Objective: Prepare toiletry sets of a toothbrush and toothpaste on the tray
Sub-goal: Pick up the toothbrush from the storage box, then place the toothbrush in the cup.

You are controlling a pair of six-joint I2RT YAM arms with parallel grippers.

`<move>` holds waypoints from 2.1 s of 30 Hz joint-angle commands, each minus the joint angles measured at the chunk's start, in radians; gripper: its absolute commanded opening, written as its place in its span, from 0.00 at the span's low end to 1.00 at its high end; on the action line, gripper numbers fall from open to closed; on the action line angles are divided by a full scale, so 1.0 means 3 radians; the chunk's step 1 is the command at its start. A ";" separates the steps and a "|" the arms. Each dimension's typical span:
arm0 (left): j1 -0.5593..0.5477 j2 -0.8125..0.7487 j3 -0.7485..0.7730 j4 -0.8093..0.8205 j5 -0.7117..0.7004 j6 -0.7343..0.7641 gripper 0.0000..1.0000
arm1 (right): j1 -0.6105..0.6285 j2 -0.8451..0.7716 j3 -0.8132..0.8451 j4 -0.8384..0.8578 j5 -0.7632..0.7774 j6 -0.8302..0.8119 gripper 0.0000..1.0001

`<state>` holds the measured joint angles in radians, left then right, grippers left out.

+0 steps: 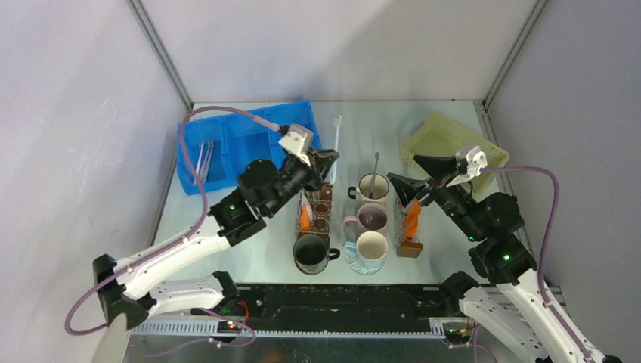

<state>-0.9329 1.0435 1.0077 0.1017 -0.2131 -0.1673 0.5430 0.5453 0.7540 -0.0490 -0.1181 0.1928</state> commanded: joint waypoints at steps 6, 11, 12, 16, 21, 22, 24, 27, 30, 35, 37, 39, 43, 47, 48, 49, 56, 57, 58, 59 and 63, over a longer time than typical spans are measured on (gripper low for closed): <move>-0.0568 0.0349 0.0151 0.0355 -0.0262 0.0524 0.00 | 0.0300 0.0332 0.0300 0.0632 -0.0107 0.0065 0.83; -0.0747 0.0409 0.0183 0.0457 -0.0292 0.0640 0.00 | 0.0428 0.0464 0.0319 0.0772 0.0040 0.0033 0.80; -0.0761 0.0411 0.0184 0.0483 -0.0295 0.0654 0.00 | 0.0444 0.0479 0.0319 0.0780 0.0087 0.0030 0.78; -0.0831 0.0411 0.0184 0.0531 -0.0313 0.0676 0.00 | 0.0504 0.0575 0.0319 0.0790 0.0156 0.0026 0.75; -0.0888 0.0419 0.0170 0.0605 -0.0275 0.0641 0.00 | 0.0549 0.0687 0.0319 0.0789 0.0191 0.0043 0.70; -0.0896 0.0423 0.0170 0.0619 -0.0273 0.0640 0.00 | 0.0562 0.0698 0.0319 0.0807 0.0190 0.0043 0.68; -0.0915 0.0444 0.0174 0.0634 -0.0256 0.0640 0.00 | 0.0571 0.0722 0.0319 0.0827 0.0187 0.0046 0.64; -0.0936 0.0469 0.0179 0.0637 -0.0244 0.0647 0.00 | 0.0582 0.0748 0.0318 0.0841 0.0171 0.0046 0.56; -0.0940 0.0476 0.0178 0.0628 -0.0248 0.0653 0.00 | 0.0583 0.0750 0.0319 0.0820 0.0169 0.0040 0.42; -0.0944 0.0486 0.0151 0.0615 -0.0315 0.0656 0.05 | 0.0582 0.0737 0.0319 0.0781 0.0183 0.0014 0.11; -0.0941 0.0485 0.0130 0.0616 -0.0336 0.0653 0.16 | 0.0577 0.0724 0.0319 0.0766 0.0195 -0.0005 0.00; -0.0940 0.0481 0.0113 0.0609 -0.0372 0.0653 0.31 | 0.0573 0.0713 0.0316 0.0748 0.0215 -0.0040 0.00; -0.0935 0.0434 0.0069 0.0571 -0.0503 0.0671 0.60 | 0.0561 0.0690 0.0319 0.0674 0.0277 -0.0118 0.00; -0.0920 0.0362 0.0024 0.0489 -0.0690 0.0688 0.82 | 0.0552 0.0689 0.0319 0.0532 0.0440 -0.0277 0.00; -0.0909 0.0330 0.0000 0.0461 -0.0711 0.0673 0.88 | 0.0552 0.0691 0.0310 0.0511 0.0528 -0.0304 0.00; -0.0902 0.0310 -0.0012 0.0450 -0.0752 0.0664 0.90 | 0.0552 0.0690 0.0300 0.0484 0.0555 -0.0333 0.00; -0.0715 0.0094 -0.0099 0.0226 -0.0970 0.0452 1.00 | 0.0551 0.0704 0.0077 0.0474 0.0750 -0.0336 0.00; -0.0654 0.0043 -0.0108 0.0199 -0.1023 0.0396 1.00 | 0.0554 0.0721 0.0031 0.0472 0.0764 -0.0309 0.00; -0.0615 0.0016 -0.0123 0.0133 -0.1059 0.0367 1.00 | 0.0560 0.0743 0.0012 0.0472 0.0773 -0.0270 0.00; -0.0535 -0.0042 -0.0135 0.0104 -0.1077 0.0308 1.00 | 0.0567 0.0749 -0.0045 0.0476 0.0813 -0.0252 0.00; -0.0299 -0.0226 -0.0216 -0.0132 -0.1265 0.0153 1.00 | 0.0606 0.0808 -0.0284 0.0604 0.1016 -0.0160 0.00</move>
<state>-1.0801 1.0420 0.9592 0.1223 -0.5045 -0.0498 0.7124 0.7715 0.7277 0.0860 0.1051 0.1162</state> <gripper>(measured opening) 0.996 0.033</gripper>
